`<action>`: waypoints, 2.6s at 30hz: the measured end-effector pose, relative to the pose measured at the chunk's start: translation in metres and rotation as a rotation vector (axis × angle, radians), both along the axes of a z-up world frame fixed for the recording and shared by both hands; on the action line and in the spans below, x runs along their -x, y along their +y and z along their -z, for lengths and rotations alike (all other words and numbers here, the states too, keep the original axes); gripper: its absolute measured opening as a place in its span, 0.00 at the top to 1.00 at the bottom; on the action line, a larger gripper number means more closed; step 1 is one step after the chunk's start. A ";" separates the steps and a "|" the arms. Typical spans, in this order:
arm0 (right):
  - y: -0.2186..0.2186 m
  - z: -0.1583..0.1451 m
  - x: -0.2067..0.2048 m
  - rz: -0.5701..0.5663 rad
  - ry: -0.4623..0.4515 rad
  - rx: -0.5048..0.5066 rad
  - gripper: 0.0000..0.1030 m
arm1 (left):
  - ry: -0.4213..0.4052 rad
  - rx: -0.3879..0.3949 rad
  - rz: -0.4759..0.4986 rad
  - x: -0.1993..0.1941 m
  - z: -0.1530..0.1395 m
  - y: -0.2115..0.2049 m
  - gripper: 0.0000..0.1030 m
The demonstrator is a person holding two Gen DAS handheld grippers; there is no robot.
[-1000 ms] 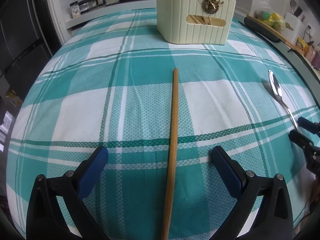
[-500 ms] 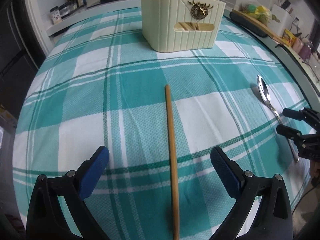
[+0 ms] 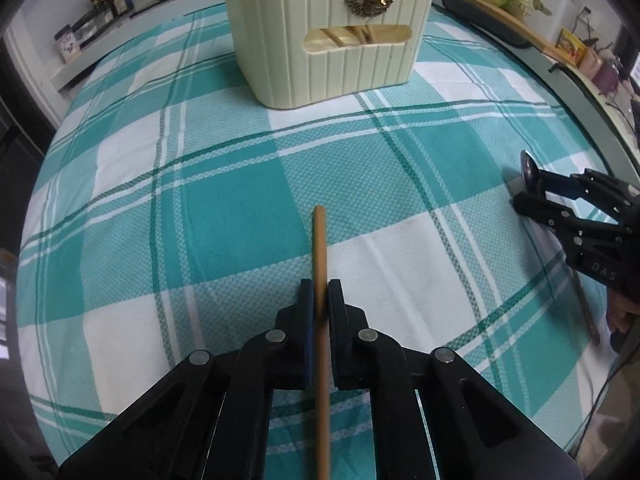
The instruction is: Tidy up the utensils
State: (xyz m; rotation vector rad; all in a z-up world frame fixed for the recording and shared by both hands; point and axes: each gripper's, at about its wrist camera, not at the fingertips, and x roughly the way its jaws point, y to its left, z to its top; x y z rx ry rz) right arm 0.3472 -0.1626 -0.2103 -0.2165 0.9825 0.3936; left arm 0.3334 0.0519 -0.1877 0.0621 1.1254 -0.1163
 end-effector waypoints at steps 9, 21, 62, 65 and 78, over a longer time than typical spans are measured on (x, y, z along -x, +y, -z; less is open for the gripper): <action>-0.020 -0.050 0.024 0.026 -0.092 -0.114 0.60 | -0.229 0.098 -0.062 0.043 -0.080 0.009 0.95; -0.030 -0.146 0.089 0.004 -0.317 -0.224 0.60 | -0.479 0.199 -0.080 0.102 -0.175 0.020 0.95; 0.060 -0.213 -0.176 -0.047 -0.342 -0.206 0.60 | -0.483 0.222 -0.175 -0.154 -0.214 0.039 0.95; 0.066 -0.180 -0.195 -0.039 -0.251 -0.144 0.60 | -0.424 0.204 -0.184 -0.168 -0.186 0.038 0.95; 0.050 -0.155 -0.219 0.075 -0.168 -0.154 0.55 | -0.486 0.084 -0.210 -0.119 -0.184 0.041 0.34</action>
